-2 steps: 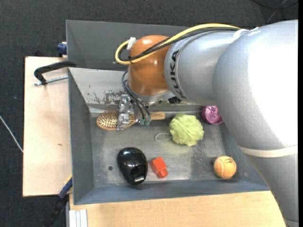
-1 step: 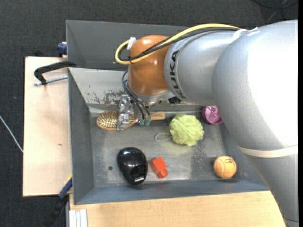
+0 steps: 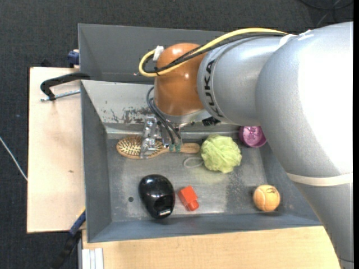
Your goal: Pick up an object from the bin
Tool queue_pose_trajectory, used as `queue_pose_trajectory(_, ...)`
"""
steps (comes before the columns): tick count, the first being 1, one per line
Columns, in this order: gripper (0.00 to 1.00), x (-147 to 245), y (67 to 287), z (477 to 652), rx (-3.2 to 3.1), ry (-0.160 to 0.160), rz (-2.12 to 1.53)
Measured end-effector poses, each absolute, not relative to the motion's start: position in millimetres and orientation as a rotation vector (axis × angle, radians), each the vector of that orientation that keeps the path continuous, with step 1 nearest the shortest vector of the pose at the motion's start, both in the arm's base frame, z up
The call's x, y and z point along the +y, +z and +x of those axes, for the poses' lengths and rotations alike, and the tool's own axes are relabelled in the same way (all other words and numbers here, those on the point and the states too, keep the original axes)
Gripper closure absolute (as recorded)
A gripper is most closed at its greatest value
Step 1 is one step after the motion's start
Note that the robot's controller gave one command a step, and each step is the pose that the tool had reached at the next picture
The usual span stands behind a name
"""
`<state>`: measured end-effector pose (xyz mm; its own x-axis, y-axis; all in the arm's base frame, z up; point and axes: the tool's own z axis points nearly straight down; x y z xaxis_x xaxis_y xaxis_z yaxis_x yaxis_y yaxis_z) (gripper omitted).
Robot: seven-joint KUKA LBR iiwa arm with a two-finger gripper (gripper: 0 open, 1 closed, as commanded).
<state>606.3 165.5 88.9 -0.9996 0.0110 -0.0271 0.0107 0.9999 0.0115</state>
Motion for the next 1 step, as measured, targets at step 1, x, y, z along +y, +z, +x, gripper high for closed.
queue_pose_trajectory(1,1.0,171.8,95.4,616.6,3.133,0.007,0.02)
